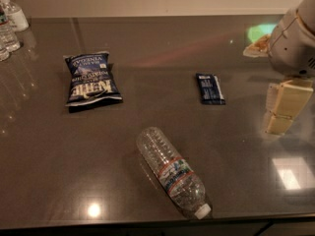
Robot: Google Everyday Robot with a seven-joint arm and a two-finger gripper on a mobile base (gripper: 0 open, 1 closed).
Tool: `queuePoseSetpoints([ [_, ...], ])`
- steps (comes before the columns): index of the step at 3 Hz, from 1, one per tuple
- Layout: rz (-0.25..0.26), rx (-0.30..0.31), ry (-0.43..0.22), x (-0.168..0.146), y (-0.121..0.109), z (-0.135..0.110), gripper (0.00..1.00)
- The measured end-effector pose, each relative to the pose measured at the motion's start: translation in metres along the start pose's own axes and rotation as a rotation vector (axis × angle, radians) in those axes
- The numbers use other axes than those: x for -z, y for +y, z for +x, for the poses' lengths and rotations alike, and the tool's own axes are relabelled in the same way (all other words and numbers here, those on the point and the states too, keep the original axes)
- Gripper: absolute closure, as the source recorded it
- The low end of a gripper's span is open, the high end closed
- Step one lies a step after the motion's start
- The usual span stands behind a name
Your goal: Place water bottle upright
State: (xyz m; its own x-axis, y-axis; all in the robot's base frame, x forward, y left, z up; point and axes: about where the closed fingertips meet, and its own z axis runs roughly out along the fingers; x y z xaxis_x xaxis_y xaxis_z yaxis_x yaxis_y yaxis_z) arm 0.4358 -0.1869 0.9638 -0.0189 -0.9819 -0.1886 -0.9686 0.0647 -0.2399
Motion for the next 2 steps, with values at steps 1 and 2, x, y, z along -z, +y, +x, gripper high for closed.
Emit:
queuePoseSetpoints([
  [1,-0.029,0.177,-0.029,-0.013,0.005,-0.023,0.00],
  [2,-0.038,0.357,-0.061,-0.022,0.009,-0.047,0.00],
])
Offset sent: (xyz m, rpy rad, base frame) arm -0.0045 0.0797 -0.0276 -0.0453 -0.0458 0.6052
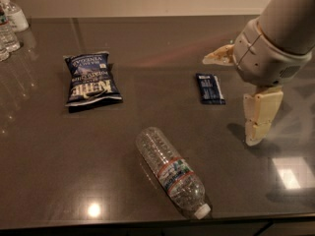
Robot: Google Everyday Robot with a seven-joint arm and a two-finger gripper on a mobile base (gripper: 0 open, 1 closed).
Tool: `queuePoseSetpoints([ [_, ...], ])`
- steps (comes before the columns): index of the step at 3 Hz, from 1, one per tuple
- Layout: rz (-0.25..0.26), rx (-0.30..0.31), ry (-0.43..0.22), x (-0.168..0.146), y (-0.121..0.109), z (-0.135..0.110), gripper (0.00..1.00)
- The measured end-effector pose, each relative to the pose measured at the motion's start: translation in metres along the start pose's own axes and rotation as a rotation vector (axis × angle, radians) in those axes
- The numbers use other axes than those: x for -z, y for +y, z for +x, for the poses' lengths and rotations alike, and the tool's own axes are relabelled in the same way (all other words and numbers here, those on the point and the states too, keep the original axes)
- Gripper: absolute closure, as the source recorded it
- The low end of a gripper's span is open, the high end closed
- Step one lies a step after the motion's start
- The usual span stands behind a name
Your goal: Place water bottle upright
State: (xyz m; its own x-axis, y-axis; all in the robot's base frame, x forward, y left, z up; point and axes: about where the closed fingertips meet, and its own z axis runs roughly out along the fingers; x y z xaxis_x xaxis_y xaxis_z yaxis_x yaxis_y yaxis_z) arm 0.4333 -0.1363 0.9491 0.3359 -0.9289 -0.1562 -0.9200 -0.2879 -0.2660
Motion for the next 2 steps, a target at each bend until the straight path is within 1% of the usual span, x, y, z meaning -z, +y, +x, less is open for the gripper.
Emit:
queuePoseSetpoints([
  [2,-0.008,0.361,-0.098,-0.019,-0.005,-0.050,0.00],
])
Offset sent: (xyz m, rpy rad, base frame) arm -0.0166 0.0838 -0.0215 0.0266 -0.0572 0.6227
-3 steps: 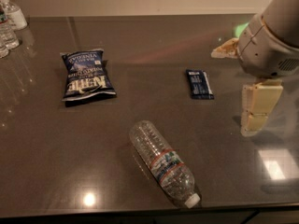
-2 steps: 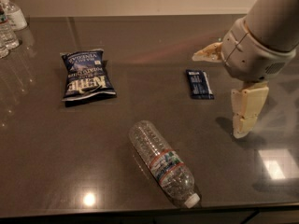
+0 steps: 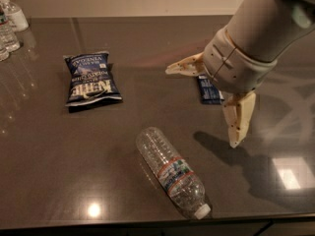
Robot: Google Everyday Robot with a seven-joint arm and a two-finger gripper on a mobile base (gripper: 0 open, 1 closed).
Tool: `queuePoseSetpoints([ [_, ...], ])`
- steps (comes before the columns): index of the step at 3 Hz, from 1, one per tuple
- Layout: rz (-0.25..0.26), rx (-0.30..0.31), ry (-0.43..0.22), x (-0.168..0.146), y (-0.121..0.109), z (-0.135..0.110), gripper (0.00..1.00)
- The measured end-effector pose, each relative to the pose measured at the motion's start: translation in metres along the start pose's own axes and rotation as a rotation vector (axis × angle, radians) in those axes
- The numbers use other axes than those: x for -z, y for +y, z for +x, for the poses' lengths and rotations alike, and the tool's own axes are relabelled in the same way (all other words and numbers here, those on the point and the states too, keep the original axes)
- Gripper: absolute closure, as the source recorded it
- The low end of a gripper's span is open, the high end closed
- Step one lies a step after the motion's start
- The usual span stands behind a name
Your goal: Place water bottle upright
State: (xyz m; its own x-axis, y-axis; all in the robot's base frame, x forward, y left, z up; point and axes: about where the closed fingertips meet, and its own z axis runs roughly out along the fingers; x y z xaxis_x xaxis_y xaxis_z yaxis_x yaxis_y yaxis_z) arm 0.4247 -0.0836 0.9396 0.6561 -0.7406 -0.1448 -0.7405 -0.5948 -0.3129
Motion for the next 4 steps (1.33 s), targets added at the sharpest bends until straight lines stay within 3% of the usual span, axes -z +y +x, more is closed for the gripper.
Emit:
queuePoseSetpoints([
  [2,-0.064,0.345,-0.079,-0.020,-0.005,-0.038,0.00],
  [3,-0.108,0.518,-0.075,-0.030,0.004,-0.051,0.00],
  [4,-0.140,0.648,-0.070,-0.037,0.012,-0.059,0.00],
])
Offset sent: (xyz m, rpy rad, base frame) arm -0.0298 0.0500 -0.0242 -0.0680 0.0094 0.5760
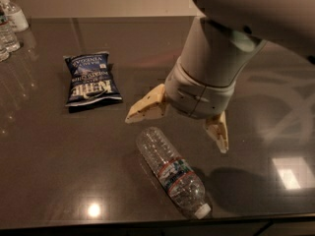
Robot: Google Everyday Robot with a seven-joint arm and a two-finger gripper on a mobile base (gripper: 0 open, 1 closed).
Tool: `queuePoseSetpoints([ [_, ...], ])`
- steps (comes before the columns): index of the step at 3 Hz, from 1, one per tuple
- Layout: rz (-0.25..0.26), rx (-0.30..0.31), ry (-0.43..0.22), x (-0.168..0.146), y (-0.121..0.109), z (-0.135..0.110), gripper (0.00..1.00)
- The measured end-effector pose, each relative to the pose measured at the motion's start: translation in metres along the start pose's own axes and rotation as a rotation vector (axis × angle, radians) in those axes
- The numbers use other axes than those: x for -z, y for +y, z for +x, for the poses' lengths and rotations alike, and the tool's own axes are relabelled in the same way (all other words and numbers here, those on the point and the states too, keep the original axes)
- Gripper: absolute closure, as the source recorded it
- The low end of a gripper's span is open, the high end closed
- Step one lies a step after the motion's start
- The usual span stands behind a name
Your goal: Place water bottle upright
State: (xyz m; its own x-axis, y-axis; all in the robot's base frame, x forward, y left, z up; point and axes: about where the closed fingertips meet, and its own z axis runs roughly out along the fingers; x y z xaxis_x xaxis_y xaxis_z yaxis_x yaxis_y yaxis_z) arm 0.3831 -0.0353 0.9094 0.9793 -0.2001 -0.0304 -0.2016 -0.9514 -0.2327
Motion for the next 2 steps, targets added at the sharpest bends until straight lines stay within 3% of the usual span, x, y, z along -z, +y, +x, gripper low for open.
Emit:
queuePoseSetpoints([
  [1,-0.005,0.160,0.014,-0.009,-0.001,-0.011,0.00],
  [2,-0.048,0.340,0.067,-0.028,0.009,-0.024,0.00],
])
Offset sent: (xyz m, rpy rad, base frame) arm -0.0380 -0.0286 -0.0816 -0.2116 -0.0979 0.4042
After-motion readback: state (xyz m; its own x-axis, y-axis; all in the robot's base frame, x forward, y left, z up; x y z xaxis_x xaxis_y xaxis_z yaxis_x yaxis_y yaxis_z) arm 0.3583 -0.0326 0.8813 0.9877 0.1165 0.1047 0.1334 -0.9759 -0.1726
